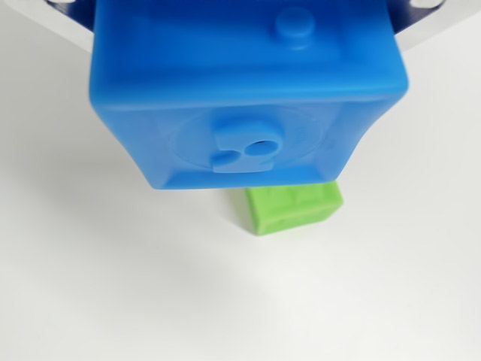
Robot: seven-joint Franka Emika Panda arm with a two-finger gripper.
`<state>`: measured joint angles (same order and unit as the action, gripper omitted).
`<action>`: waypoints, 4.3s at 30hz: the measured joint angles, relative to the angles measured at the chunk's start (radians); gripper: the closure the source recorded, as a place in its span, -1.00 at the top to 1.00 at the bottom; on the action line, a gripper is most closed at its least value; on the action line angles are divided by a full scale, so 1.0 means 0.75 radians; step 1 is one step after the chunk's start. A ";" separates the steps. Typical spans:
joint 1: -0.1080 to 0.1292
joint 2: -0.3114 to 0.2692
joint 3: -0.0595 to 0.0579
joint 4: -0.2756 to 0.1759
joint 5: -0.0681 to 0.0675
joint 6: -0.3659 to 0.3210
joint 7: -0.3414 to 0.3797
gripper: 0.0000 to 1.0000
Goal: Stack cube
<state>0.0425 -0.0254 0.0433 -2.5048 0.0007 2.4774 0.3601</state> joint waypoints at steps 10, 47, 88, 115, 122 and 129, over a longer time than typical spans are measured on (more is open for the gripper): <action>0.017 -0.036 0.002 -0.033 0.001 -0.001 -0.072 -1.00; 0.063 0.000 0.003 -0.132 0.005 0.126 -0.239 -1.00; 0.065 0.326 -0.005 -0.134 -0.025 0.454 -0.221 -1.00; 0.070 0.360 -0.012 -0.129 -0.028 0.484 -0.219 1.00; 0.070 0.360 -0.012 -0.128 -0.028 0.484 -0.219 1.00; 0.070 0.360 -0.012 -0.128 -0.028 0.484 -0.219 1.00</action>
<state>0.0953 0.2443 0.0347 -2.6011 -0.0202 2.8407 0.1960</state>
